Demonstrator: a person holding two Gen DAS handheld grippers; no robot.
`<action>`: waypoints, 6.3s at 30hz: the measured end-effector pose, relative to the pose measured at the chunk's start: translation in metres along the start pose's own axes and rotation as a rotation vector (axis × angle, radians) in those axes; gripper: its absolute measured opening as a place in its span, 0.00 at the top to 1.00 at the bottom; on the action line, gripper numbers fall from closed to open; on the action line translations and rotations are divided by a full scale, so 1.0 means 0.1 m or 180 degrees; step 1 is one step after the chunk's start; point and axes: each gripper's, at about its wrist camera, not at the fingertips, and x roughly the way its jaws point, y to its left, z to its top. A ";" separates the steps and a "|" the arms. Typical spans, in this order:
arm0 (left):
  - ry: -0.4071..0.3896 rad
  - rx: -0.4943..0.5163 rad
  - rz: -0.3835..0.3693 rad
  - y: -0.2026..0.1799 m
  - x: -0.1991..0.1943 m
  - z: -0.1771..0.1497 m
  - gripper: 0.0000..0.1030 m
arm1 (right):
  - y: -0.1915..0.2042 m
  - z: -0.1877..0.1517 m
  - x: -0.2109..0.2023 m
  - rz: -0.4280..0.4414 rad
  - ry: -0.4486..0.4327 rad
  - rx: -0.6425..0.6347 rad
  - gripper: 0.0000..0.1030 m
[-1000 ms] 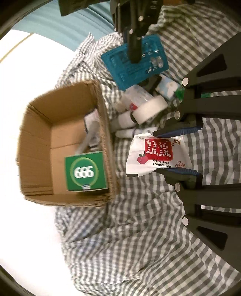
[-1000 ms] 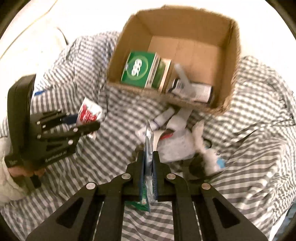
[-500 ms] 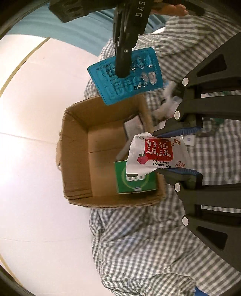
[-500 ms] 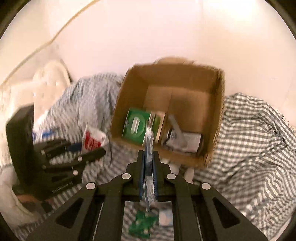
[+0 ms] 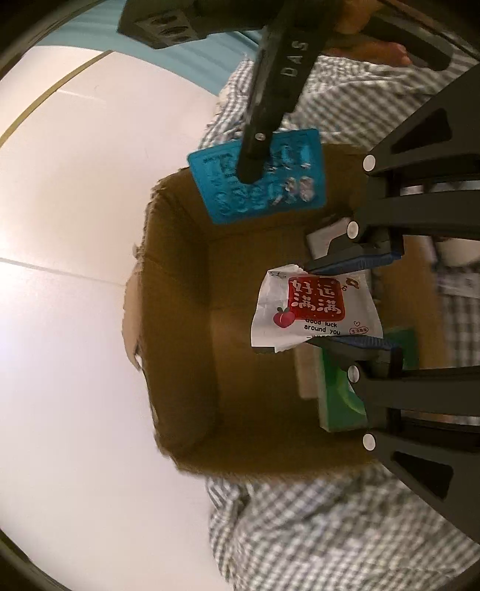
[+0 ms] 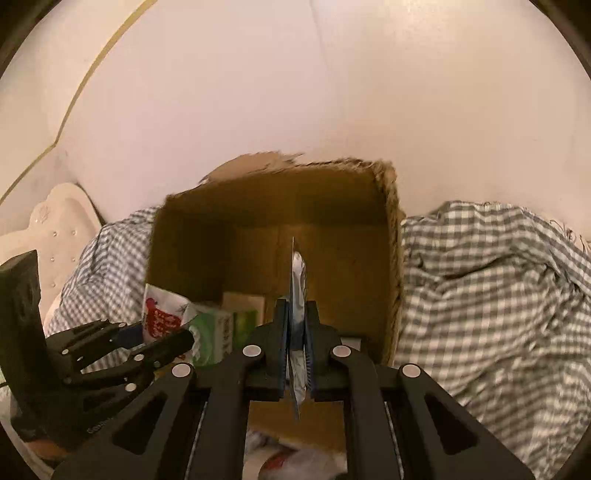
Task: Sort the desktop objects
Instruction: 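Carry the sachet and silver packet into the cardboard box, open both tools, then move the left tool to the white tape roll while the right tool approaches the clear floss tub, then grasp the white tape roll with the left tool while the right tool grasps the clear floss tub, then carry the tape roll and floss tub into the cardboard box, open both tools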
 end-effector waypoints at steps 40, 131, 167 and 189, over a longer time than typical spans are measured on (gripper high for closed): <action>0.0321 -0.0301 0.0469 -0.07 -0.99 -0.79 0.03 | -0.13 -0.94 -1.49 -0.0242 0.0528 -0.1448 0.30; 0.0251 -0.0076 0.0088 -0.11 -1.23 -1.11 0.70 | 0.55 -1.60 -0.94 0.1504 0.1644 -0.2829 0.38; -0.0263 -0.0147 0.0277 0.05 -0.91 0.03 0.70 | 1.13 -0.74 -0.64 0.2393 0.1188 -0.3153 0.42; -0.0191 0.0011 0.0290 0.07 0.29 0.51 0.09 | 1.69 -0.84 0.52 0.2762 0.1598 -0.2864 0.74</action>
